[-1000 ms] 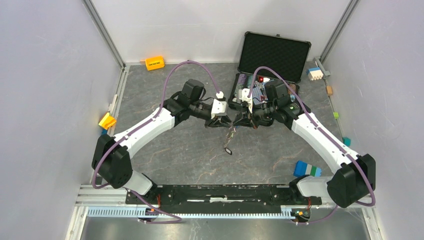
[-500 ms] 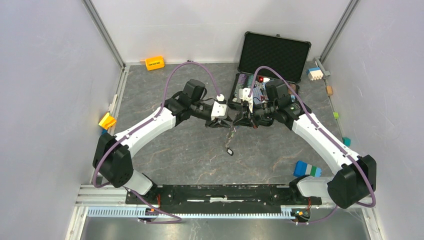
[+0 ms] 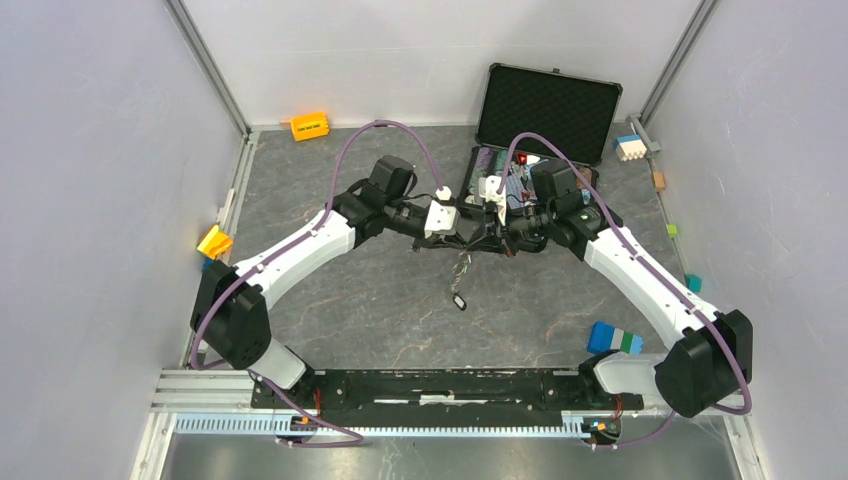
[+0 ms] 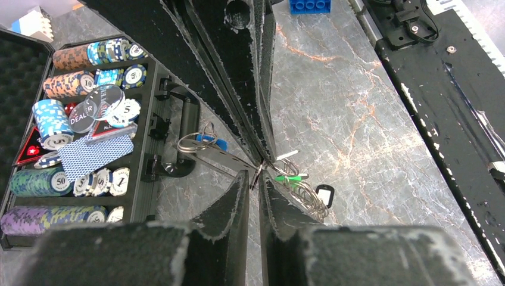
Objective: Put the keys on the keyring
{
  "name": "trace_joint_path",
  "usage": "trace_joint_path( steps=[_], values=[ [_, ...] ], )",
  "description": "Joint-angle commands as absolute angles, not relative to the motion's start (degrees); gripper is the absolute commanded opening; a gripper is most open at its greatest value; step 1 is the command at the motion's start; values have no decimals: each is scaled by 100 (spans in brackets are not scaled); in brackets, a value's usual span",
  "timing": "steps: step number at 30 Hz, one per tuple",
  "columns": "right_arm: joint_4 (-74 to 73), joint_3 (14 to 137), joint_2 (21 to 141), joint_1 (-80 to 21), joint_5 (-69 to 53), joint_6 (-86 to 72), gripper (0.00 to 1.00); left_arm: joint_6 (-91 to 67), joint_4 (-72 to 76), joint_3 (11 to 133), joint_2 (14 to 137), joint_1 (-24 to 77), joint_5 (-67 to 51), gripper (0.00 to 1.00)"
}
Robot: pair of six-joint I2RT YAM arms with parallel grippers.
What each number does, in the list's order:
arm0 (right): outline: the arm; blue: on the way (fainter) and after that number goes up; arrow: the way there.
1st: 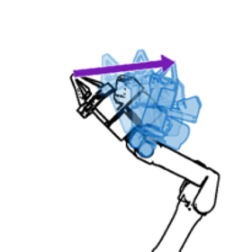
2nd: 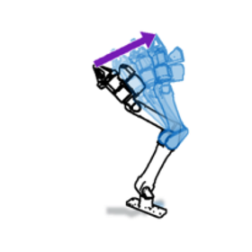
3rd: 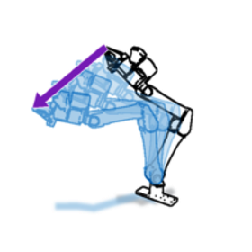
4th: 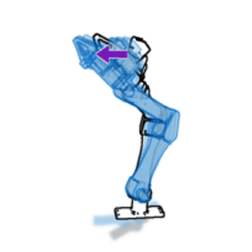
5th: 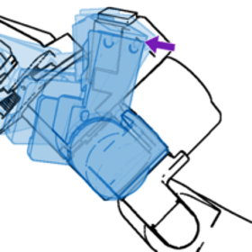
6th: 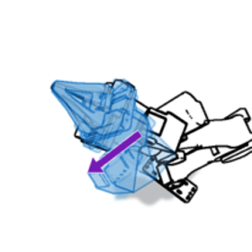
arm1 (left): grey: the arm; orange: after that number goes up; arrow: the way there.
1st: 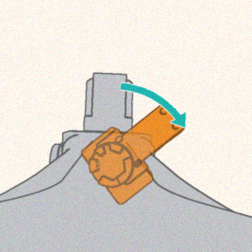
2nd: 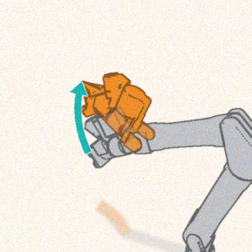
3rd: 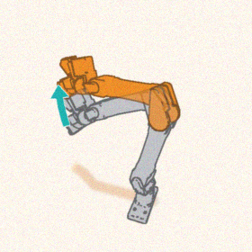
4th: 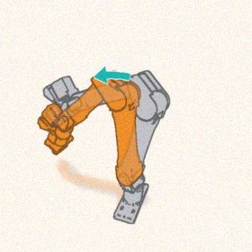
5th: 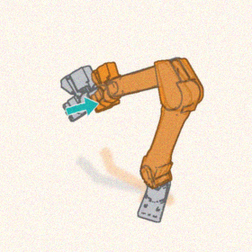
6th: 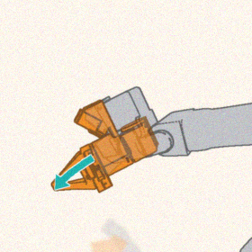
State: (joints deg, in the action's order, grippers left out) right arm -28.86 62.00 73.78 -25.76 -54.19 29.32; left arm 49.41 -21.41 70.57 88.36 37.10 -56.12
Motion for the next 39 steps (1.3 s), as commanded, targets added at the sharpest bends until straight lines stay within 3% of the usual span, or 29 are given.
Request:
trace_joint_path(
  steps=[1, 5, 12, 17, 21, 39],
  values=[
    [-2606, 6194, 7194, -2595, -5590, 2837, 0, 5160, -2177, 7269, 8825, 3749, -5832, 14],
    [-2576, 6166, 7184, -2600, -5531, 2798, 0, 5192, -2279, 7266, 8793, 3762, -5927, 2],
    [-2571, 6180, 7181, -2597, -5451, 2749, 0, 4912, -2352, 7146, 8578, 3762, -6060, 2],
    [-2767, 6324, 7186, -2591, -5373, 2831, 28, 3906, -1697, 6844, 8335, 3740, -5757, 2],
    [-3057, 6476, 7143, -2553, -5300, 3066, 42, 3596, -1538, 6718, 8146, 3703, -5707, 2],
    [-4193, 6704, 6966, -2529, -6135, 4148, 53, 1748, -255, 6295, 7762, 3554, -5599, 2]
  ],
)
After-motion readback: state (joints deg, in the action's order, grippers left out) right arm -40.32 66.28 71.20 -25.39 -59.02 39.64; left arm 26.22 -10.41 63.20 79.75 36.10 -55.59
